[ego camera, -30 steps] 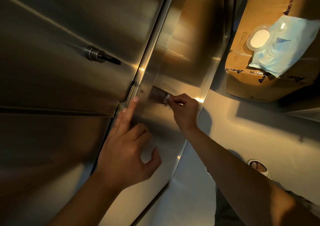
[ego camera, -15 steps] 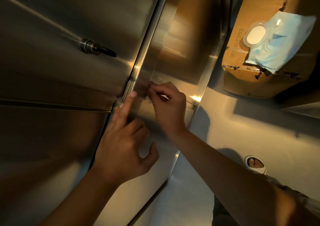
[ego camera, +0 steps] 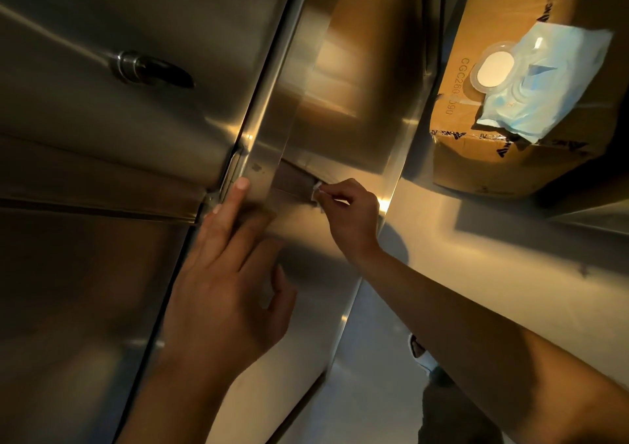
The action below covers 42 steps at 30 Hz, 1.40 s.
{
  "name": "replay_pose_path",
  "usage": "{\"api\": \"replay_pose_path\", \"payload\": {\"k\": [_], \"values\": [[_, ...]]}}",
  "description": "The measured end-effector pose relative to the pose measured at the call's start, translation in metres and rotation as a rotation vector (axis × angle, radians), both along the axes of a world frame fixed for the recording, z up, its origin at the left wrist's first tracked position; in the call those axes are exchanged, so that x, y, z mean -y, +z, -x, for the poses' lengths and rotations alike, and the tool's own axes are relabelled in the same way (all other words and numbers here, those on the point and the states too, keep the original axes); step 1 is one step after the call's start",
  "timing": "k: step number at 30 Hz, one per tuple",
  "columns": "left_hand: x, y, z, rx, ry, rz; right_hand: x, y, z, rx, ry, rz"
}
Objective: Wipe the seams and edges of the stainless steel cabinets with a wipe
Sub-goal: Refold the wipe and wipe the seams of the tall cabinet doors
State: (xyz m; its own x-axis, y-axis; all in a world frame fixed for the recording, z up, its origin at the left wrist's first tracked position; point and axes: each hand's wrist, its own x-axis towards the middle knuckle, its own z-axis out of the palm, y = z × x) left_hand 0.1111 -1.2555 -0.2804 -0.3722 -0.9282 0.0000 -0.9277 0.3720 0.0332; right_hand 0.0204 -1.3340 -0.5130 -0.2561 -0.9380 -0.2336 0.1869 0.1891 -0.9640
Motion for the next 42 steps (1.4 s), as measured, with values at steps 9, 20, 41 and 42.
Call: {"api": "replay_pose_path", "payload": {"k": [9,20,41,42], "values": [[-0.016,-0.139,0.023,-0.113,-0.021,-0.005,-0.002,-0.108,-0.008,-0.025,-0.08,0.136],[0.015,-0.333,-0.003,0.162,-0.139,-0.017,0.0,-0.229,-0.018,-0.03,-0.151,0.282],[0.013,-0.424,0.001,0.289,-0.032,0.256,-0.007,-0.391,-0.018,0.074,-0.122,-0.082],[0.012,-0.424,0.001,0.294,-0.043,0.259,-0.009,-0.394,-0.018,0.06,-0.126,-0.101]]}}
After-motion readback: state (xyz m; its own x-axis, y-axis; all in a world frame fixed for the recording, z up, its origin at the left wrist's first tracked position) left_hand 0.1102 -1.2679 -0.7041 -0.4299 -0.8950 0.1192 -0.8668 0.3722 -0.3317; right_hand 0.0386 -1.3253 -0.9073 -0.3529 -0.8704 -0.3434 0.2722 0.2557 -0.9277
